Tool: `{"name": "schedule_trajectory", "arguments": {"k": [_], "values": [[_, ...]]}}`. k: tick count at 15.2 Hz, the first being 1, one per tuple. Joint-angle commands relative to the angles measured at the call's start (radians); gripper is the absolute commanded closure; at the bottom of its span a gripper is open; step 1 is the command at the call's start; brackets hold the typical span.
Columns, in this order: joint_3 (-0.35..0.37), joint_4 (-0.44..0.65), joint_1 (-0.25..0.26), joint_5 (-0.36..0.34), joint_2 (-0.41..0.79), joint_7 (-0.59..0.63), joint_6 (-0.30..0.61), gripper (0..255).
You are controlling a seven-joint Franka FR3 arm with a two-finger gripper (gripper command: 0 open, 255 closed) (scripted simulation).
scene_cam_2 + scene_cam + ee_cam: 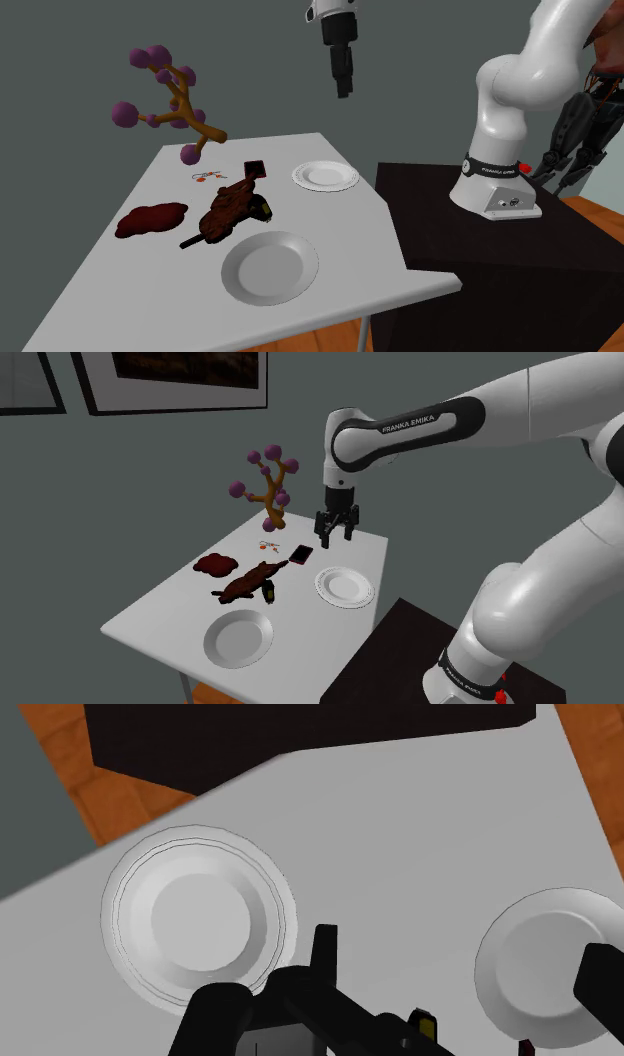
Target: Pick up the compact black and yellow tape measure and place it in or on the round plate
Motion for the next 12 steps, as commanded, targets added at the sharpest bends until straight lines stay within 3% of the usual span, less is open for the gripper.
{"name": "schedule_trajectory", "arguments": {"k": [1, 12], "values": [[0.006, 0.026, 0.001, 0.002, 0.076, 0.006, 0.047, 0], [0.017, 0.264, 0.008, -0.010, 0.509, 0.032, 0.218, 0]]}}
